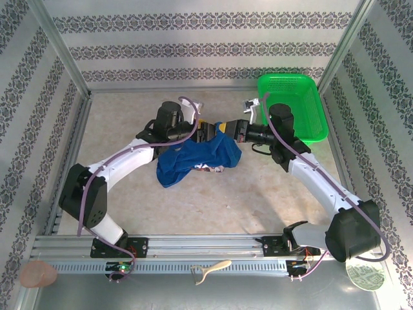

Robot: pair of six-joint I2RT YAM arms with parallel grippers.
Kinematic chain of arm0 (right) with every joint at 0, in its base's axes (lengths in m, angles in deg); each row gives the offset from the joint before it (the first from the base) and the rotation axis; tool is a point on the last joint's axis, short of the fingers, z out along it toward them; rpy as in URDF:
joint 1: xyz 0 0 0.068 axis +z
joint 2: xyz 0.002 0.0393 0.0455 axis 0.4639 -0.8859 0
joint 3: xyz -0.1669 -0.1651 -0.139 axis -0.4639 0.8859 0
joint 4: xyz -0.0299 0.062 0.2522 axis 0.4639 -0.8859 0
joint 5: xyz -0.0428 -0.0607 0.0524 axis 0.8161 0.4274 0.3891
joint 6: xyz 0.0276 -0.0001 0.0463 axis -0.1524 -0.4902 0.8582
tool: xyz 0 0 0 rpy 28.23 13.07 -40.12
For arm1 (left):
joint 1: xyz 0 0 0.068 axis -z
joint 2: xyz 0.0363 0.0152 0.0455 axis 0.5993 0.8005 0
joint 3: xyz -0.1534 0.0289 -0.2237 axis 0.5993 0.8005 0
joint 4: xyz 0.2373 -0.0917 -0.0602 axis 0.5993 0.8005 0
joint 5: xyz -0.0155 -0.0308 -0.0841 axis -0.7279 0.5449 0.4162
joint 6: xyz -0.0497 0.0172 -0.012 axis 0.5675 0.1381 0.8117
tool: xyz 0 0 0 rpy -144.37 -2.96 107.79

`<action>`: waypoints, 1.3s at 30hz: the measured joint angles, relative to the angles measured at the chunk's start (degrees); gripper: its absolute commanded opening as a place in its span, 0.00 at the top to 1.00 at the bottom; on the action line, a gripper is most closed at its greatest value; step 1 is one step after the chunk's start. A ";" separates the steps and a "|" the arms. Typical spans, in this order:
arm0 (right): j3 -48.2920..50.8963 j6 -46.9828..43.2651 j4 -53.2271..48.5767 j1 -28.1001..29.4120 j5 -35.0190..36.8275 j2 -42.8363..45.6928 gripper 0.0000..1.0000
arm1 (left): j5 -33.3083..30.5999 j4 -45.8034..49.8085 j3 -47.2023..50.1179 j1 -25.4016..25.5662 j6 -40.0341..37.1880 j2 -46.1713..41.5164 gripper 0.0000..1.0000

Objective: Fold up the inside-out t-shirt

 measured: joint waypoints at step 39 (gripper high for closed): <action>4.79 -6.14 -10.60 -1.57 16.52 12.48 0.53 | 13.79 -3.21 -0.07 -2.84 10.62 -8.11 1.00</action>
